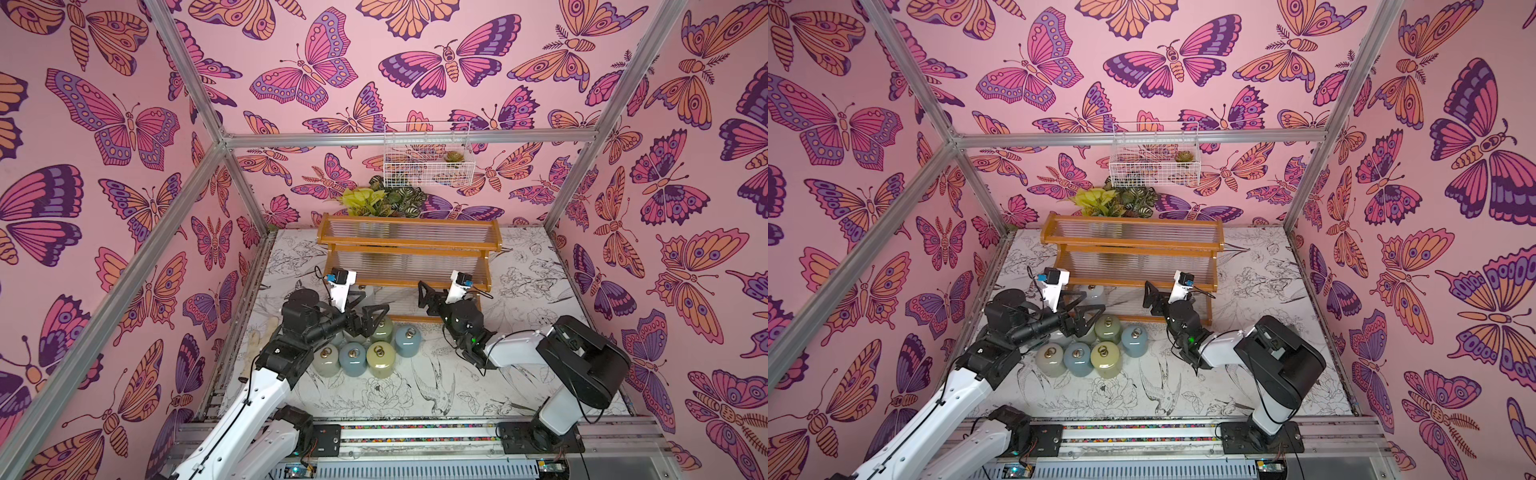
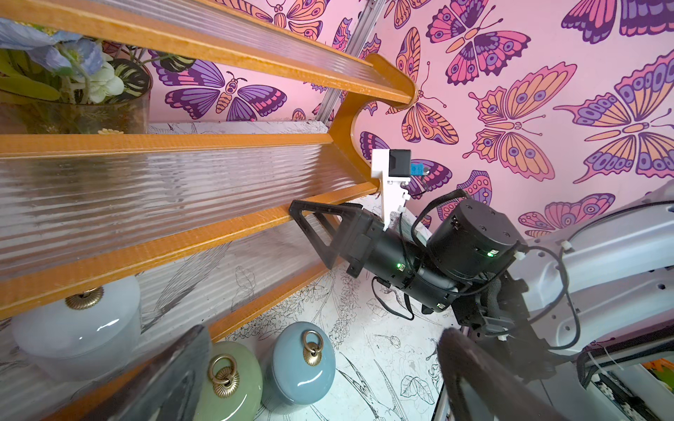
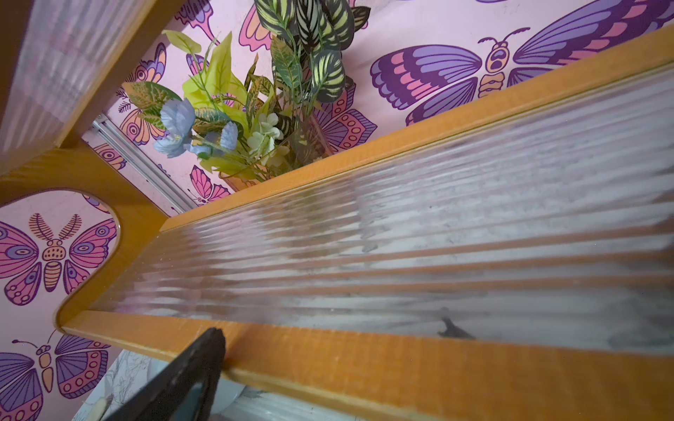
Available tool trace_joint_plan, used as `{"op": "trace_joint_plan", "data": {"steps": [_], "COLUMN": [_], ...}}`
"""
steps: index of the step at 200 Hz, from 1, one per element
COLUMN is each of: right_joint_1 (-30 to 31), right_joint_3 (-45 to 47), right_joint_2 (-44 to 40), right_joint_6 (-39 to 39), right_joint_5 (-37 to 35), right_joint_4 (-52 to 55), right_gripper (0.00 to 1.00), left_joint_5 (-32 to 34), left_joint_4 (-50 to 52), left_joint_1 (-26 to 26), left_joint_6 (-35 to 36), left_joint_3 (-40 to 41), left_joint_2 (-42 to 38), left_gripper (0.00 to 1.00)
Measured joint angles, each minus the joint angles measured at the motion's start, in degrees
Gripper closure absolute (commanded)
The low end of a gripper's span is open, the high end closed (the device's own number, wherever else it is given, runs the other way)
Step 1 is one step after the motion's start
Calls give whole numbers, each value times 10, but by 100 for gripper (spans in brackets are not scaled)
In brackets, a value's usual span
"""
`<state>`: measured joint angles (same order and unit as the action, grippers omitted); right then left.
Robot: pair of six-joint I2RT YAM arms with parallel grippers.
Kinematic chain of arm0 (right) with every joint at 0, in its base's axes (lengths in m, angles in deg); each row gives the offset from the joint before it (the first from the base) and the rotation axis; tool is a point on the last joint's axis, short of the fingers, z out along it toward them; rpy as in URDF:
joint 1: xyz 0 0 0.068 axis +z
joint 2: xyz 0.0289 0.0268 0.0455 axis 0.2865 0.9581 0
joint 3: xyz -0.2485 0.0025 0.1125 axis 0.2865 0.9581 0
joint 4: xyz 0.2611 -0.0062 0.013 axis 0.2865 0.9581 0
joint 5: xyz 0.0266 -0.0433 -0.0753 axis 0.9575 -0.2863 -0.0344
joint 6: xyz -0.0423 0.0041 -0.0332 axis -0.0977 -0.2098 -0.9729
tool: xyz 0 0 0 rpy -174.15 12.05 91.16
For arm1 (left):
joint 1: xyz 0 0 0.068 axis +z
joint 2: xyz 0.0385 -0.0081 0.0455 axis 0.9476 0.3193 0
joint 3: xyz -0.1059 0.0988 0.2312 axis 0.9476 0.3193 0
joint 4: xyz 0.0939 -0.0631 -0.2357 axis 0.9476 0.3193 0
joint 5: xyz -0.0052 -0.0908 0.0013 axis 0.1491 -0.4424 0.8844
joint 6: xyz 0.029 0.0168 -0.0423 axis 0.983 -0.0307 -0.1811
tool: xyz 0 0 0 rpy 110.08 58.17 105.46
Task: Remove the tea canisters from the shelf
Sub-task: Adjust the shelf at the center of the board.
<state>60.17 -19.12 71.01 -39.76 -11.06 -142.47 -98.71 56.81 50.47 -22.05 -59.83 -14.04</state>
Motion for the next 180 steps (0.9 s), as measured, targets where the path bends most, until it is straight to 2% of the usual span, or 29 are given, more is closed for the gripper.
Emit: {"op": "trace_joint_plan", "data": {"steps": [16,43,86,119,146,180], "right_joint_1": [-1,-2,-2,-3,-6,-42], "right_joint_3": [-7,-12,-12,-12,-12,-12], "right_joint_2": [6,10,10,10,10,10], "right_joint_6": [2,2,-7,-24,-39,-58], "right_joint_5": [-8,-24,-58,-80,-89,-100], "right_joint_4": [0,-7,-14,-15,-16,-19], "right_gripper": [13,30,40,42,40,36], "left_joint_5": [0,0,0,0,3,10], "left_joint_4": [0,0,0,0,1,7], "left_joint_1": [0,0,0,0,0,0], "left_joint_6": [-2,-4,-5,-5,-5,-5], "left_joint_3": [0,0,0,0,0,0], "left_joint_2": [0,-1,-1,-1,-1,-1], "left_gripper": [0,0,0,0,0,0]}}
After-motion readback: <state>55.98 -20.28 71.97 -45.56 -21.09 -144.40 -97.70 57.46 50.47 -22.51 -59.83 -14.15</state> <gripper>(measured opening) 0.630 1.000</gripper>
